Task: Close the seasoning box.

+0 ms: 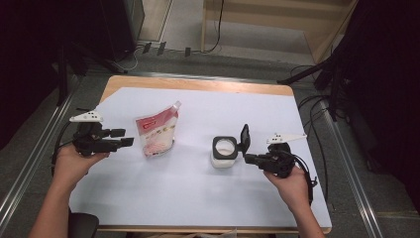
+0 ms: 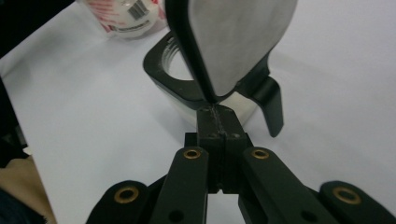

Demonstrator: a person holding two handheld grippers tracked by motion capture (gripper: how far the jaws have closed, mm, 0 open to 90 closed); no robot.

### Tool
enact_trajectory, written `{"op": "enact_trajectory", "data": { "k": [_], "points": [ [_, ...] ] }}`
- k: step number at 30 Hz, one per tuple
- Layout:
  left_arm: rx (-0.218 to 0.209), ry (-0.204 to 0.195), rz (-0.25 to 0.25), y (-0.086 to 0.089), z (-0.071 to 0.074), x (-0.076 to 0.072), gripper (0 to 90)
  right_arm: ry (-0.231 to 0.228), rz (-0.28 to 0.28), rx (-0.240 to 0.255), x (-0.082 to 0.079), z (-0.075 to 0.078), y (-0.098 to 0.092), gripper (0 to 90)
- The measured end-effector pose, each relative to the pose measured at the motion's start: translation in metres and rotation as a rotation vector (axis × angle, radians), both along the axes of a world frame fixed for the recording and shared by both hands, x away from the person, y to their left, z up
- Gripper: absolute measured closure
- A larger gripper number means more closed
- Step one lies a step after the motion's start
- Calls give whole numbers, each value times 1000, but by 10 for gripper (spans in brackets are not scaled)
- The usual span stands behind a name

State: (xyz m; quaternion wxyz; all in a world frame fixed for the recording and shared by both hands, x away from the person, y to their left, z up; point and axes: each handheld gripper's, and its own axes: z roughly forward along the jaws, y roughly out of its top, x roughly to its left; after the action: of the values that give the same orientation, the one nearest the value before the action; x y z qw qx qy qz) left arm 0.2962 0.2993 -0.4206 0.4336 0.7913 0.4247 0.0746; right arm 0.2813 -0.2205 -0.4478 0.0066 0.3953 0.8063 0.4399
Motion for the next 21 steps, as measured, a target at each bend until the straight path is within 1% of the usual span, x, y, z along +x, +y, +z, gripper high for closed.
{"op": "enact_trajectory", "data": {
  "k": [1,3,5,8,10,13,14,16,18,19,20,21],
  "points": [
    [-1,4,-4,0,0,0,431,-4,-4,-3,1,-1,-1,900],
    [8,-1,-1,-2,0,0,431,-5,-16,-4,2,0,-3,900],
    [13,0,-10,-3,-1,0,430,-14,-38,7,5,1,-6,900],
    [21,-3,-1,-3,-1,1,429,-33,-58,22,8,3,-8,900],
    [19,-7,-6,-2,-1,1,429,-40,-61,18,12,2,-6,900],
    [18,-4,10,-2,-1,1,427,-41,-61,11,15,0,-2,900],
    [12,-5,8,-1,-1,1,427,-42,-62,11,16,0,-1,900],
    [20,-6,6,-1,-1,1,427,-62,-74,14,18,2,1,900],
    [18,-3,6,0,-2,1,427,-70,-83,22,18,5,1,900],
    [26,-7,11,0,-2,1,427,-73,-88,32,19,7,0,900],
    [30,0,18,1,-1,1,427,-78,-88,38,19,8,0,900],
    [22,-5,25,1,0,1,427,-79,-89,35,20,9,0,900]
  ]
}}
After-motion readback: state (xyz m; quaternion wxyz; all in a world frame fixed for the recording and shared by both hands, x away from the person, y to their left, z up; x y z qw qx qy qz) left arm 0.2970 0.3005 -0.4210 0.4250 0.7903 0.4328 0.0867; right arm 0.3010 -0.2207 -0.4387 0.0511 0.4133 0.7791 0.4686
